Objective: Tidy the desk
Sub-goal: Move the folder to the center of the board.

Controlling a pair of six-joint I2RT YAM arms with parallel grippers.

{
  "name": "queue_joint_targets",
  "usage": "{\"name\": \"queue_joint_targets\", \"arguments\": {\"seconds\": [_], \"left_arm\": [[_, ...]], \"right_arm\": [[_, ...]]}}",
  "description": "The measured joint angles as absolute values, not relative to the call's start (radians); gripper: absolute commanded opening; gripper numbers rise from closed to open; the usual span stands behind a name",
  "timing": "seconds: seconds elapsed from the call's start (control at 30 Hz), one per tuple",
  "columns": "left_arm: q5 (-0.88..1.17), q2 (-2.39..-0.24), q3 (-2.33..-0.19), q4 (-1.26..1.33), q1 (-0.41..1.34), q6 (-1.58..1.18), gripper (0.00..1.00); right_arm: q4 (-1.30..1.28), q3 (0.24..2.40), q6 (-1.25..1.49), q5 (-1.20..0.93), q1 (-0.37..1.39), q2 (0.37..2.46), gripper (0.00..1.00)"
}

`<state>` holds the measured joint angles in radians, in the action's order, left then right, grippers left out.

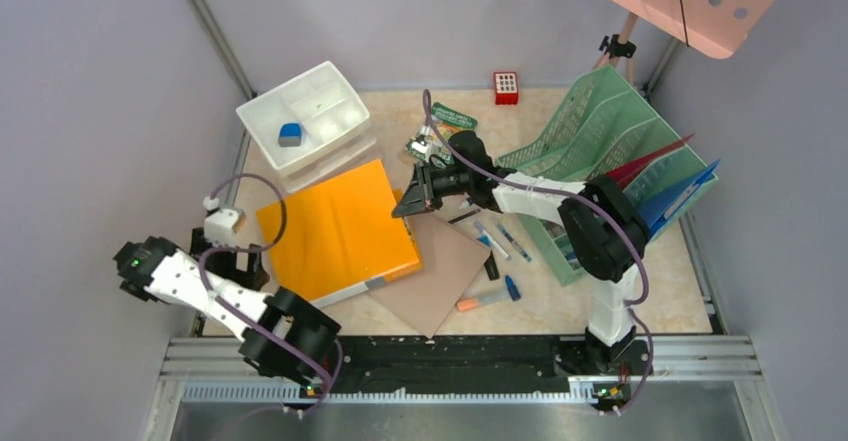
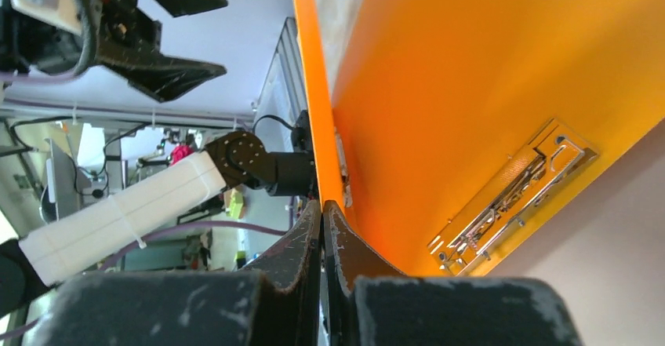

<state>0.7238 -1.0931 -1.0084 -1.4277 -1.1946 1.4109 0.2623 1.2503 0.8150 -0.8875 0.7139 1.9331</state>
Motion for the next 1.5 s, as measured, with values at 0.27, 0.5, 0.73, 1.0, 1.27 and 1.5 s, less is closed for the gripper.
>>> {"name": "queue_joint_targets", "arguments": {"seconds": [0.27, 0.5, 0.73, 1.0, 1.27, 1.5], "left_arm": [[0.689, -0.850, -0.948, -1.308, -0.727, 1.208, 0.97], [0.603, -0.809, -0.948, -1.231, -0.412, 1.008, 0.97], [0.502, -0.842, -0.948, -1.155, -0.206, 0.859, 0.96], [0.497, -0.929, -0.946, -1.070, -0.181, 0.727, 0.96], [0.496, -1.020, -0.902, -0.956, -0.165, 0.603, 0.96], [0.496, -1.077, -0.865, -0.854, -0.068, 0.498, 0.95]], "right_arm": [[0.232, 1.185, 0.785, -0.891, 0.643, 1.900, 0.00], [0.157, 1.137, 0.731, -0.872, 0.593, 1.864, 0.00], [0.025, 1.133, 0.599, -0.833, 0.540, 1.819, 0.00], [-0.215, 1.175, 0.378, -0.731, 0.470, 1.813, 0.38], [-0.347, 1.300, 0.172, -0.635, 0.468, 1.813, 0.81], [-0.417, 1.324, -0.026, -0.583, 0.476, 1.769, 0.82]]}}
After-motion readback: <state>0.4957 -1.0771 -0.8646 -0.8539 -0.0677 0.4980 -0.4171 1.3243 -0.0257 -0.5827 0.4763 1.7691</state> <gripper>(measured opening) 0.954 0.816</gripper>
